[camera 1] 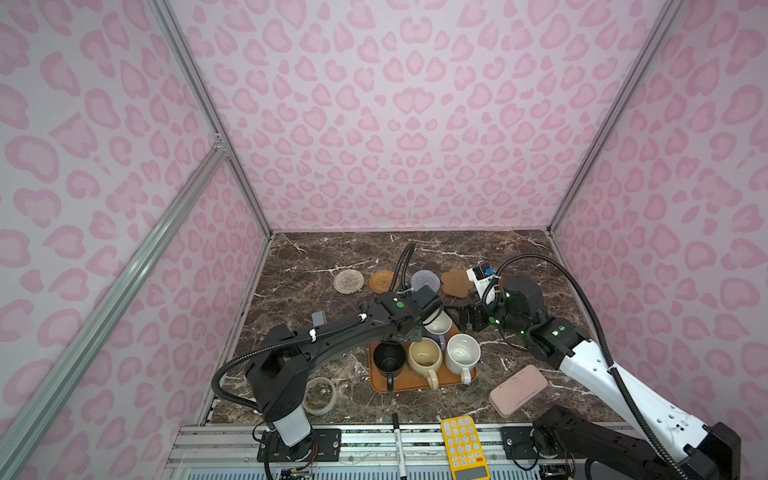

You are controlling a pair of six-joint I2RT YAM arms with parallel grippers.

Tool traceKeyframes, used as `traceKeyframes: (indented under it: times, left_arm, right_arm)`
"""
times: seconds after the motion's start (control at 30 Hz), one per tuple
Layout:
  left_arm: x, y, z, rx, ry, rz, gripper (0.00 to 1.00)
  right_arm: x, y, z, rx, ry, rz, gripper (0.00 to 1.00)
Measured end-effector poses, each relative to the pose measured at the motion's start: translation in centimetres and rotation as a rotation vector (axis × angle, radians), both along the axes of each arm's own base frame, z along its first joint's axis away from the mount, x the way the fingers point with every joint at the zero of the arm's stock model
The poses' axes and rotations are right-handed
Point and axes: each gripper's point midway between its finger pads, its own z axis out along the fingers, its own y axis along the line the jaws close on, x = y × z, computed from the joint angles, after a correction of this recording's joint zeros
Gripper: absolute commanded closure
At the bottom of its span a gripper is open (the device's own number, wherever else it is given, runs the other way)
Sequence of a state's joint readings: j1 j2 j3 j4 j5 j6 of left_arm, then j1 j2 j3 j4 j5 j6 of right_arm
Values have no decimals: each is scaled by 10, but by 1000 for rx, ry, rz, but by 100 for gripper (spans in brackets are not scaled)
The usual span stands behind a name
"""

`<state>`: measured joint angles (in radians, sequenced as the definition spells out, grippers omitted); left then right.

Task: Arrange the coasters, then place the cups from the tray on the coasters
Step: 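Lift the light-blue mug with the left gripper while the right gripper draws back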

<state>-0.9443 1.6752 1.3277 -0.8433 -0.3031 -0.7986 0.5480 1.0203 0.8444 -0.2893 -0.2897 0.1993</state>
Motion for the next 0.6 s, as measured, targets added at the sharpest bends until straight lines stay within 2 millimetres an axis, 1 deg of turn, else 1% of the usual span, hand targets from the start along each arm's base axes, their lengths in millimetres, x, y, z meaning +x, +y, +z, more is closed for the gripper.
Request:
traceKeyframes:
  times: [0.2, 0.3, 0.37, 0.47, 0.6]
  left_arm:
    - [5, 7, 29, -35, -51, 21, 99]
    - [10, 17, 40, -46, -69, 45, 99]
    - [15, 27, 48, -48, -85, 61, 99]
    - [24, 43, 62, -54, -116, 91, 99]
    - [39, 72, 75, -55, -145, 152, 99]
  right_arm:
    - [-1, 4, 5, 30, -4, 9, 2]
    - [1, 11, 5, 44, 2, 22, 2]
    - [1, 20, 3, 42, 14, 46, 2]
    - [3, 40, 5, 39, 18, 88, 2]
    - [11, 67, 10, 27, 26, 114, 2]
